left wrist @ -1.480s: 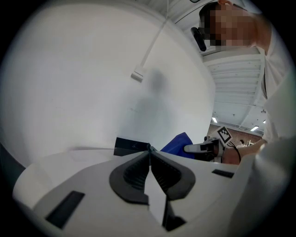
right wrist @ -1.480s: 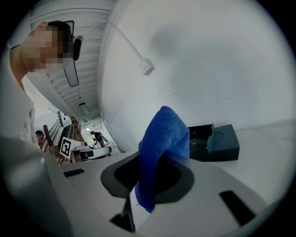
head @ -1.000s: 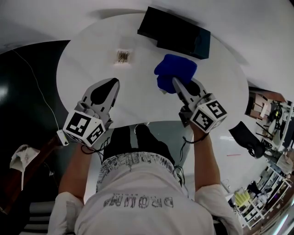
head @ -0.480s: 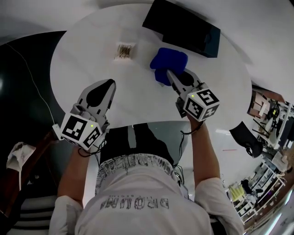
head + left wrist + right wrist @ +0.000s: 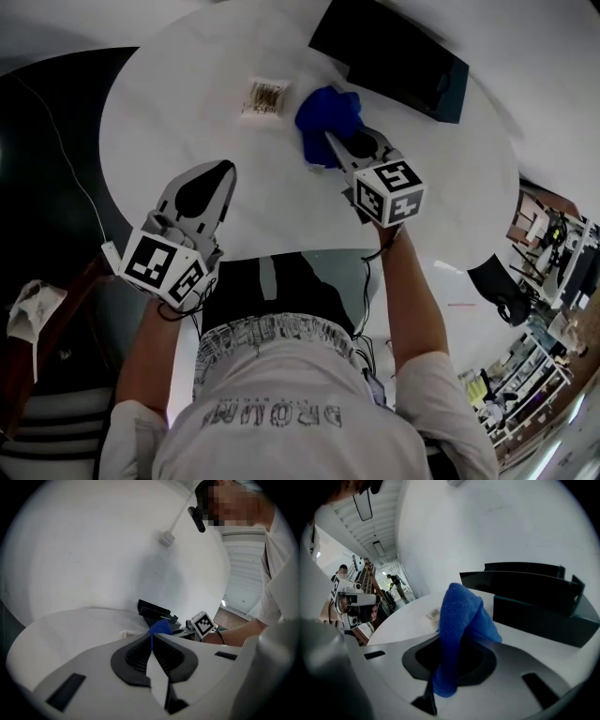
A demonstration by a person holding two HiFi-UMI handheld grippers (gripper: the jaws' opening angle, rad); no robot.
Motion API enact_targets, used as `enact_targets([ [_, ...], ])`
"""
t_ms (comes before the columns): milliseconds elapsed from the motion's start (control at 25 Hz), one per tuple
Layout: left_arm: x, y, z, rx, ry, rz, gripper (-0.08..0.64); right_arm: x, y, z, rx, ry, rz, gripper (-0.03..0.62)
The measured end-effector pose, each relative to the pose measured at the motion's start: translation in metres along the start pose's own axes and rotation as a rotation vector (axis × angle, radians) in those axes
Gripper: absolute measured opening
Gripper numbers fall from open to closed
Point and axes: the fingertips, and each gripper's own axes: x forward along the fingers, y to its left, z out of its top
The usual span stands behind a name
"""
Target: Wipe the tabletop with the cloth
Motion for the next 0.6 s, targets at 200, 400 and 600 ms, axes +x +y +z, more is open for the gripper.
enact_targets([
  [200, -0.001, 0.004, -0.004, -0.003, 0.005, 0.004, 0.028, 0.022, -0.002, -0.006, -0.004, 0.043, -0.014, 0.072],
  [400, -0.001, 0.004, -0.010, -0.006, 0.019, 0.000, 0.028, 0.034, 0.000, -0.006, -0.088, 0.084, -0.046, 0.072],
  [600, 0.007, -0.008, -0.015, 0.003, 0.037, -0.023, 0.028, 0.033, -0.001, -0.006, -0.070, 0.074, -0.053, 0.072],
])
